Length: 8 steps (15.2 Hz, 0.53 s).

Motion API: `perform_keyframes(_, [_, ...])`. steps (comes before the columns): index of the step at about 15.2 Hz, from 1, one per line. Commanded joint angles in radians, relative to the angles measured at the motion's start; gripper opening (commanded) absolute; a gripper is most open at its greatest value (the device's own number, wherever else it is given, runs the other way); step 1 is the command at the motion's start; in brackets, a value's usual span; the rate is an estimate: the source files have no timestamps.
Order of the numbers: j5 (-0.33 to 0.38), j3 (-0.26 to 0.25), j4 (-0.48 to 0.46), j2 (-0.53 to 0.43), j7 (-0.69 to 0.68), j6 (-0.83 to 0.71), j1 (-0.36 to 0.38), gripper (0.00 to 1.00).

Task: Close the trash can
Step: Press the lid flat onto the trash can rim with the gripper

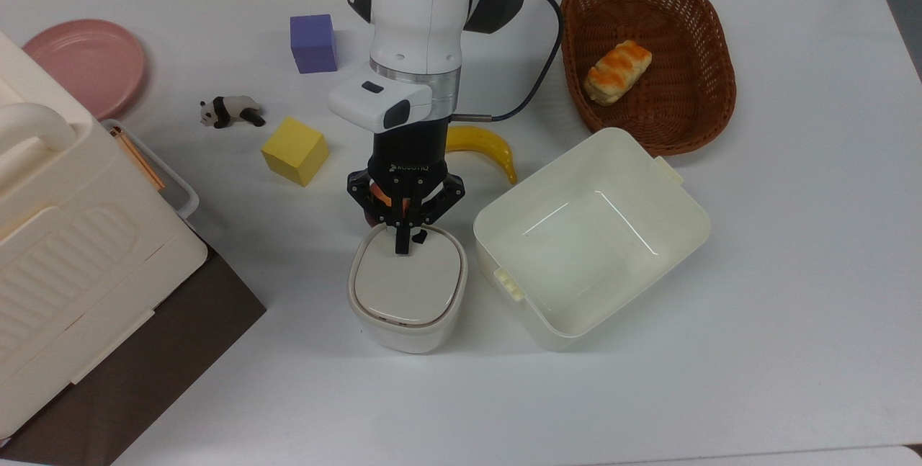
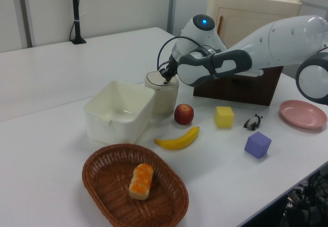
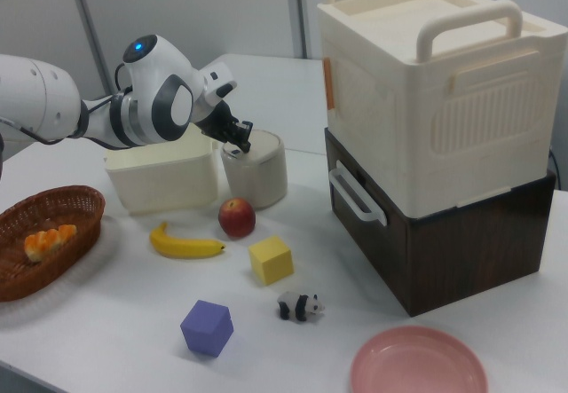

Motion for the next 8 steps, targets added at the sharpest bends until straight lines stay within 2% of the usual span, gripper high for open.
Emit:
perform_keyframes(1, [-0.040, -0.005, -0.071, -0.035, 0.025, -0.020, 0.017, 0.00])
perform_keyframes(8, [-0.094, -0.005, -0.093, -0.024, 0.027, -0.020, 0.017, 0.00])
